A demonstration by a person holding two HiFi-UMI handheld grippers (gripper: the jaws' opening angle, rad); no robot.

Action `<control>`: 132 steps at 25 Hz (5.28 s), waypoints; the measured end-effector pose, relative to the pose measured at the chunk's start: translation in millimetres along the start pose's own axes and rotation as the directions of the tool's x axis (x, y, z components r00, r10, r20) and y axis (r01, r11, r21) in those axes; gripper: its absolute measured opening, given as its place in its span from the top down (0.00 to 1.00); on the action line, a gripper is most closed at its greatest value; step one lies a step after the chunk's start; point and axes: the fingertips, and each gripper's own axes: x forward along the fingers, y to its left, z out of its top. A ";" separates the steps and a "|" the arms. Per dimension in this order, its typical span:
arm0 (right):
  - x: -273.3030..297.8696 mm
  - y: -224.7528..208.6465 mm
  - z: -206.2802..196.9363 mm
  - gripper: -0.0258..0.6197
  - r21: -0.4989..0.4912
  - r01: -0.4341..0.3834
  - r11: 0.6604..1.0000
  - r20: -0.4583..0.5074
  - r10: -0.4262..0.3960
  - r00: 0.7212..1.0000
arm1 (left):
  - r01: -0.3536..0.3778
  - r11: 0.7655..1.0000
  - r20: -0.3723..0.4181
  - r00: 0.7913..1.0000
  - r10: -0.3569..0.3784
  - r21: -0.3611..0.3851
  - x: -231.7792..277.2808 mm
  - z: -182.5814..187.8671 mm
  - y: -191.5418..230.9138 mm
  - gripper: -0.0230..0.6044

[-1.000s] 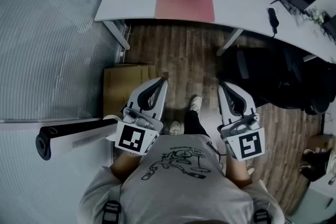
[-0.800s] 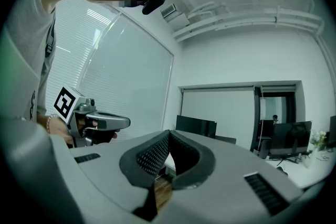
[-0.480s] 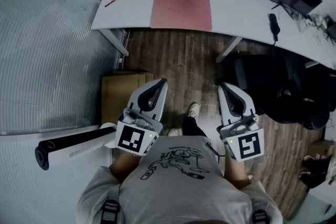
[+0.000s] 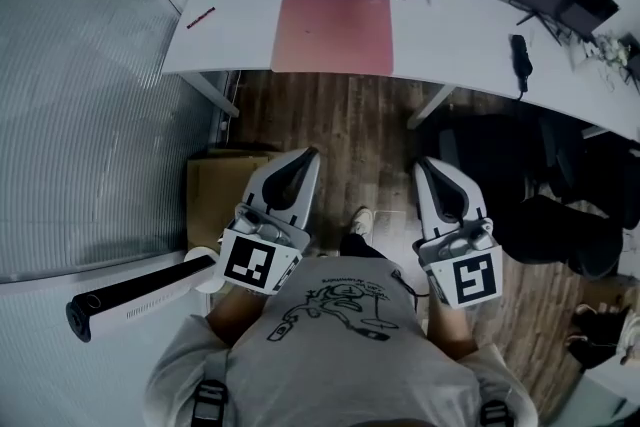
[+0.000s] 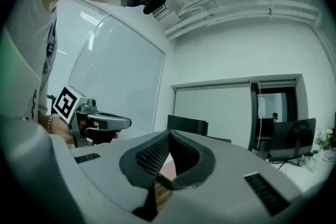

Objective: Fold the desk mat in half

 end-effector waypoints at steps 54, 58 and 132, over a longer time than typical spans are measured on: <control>271.7 -191.6 5.0 0.95 0.014 -0.006 1.000 0.008 0.006 1.000 | -0.041 0.999 -0.027 0.999 0.040 -0.025 267.9 -9.8 184.3 0.93; 308.5 -190.6 5.5 0.95 0.008 0.002 1.000 0.004 -0.002 1.000 | -0.034 0.999 -0.039 0.999 0.033 -0.024 279.3 -16.0 218.8 0.93; 407.7 -179.1 -16.9 0.95 -0.012 0.009 1.000 -0.028 -0.009 1.000 | -0.425 0.764 -0.651 0.759 0.010 -0.485 241.1 -505.2 430.1 0.73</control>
